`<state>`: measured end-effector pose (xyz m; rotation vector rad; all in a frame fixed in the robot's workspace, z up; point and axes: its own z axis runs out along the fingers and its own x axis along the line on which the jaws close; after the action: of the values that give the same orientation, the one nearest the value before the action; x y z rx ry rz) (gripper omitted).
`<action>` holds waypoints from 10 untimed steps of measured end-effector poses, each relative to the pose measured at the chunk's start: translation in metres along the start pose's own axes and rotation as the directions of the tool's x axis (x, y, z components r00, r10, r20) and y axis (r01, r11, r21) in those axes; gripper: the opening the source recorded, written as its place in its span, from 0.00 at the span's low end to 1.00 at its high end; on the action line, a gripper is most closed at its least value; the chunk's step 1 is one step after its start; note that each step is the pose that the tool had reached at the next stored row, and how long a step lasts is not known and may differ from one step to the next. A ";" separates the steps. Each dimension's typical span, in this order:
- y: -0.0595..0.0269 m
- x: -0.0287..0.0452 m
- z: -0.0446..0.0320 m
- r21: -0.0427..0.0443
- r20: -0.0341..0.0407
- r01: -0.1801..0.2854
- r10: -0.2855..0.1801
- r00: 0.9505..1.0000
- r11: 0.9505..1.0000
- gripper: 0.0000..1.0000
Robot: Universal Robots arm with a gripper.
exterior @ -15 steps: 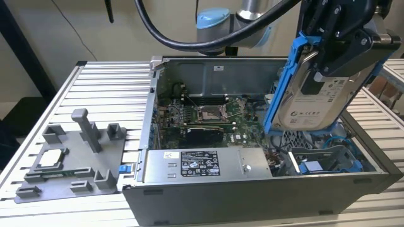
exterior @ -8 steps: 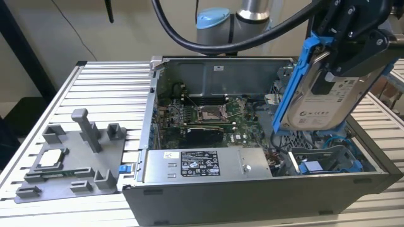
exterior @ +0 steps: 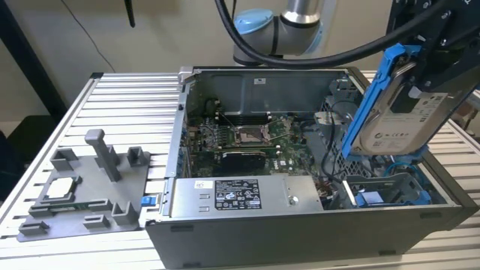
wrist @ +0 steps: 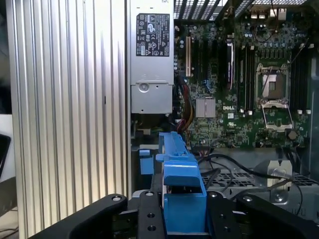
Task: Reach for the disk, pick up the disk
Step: 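Pick up the disk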
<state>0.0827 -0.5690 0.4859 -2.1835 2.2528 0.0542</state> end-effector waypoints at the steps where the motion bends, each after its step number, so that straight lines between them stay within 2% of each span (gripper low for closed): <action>1: -0.0029 0.0001 0.0001 0.000 0.000 0.000 0.000 1.000 1.000 0.00; 7: -0.0207 0.0017 0.0015 0.000 0.000 0.000 0.000 1.000 1.000 0.00; 10: -0.0270 0.0039 0.0023 0.000 0.000 0.000 0.000 1.000 1.000 0.00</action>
<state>0.1095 -0.5737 0.4829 -2.1834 2.2533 0.0544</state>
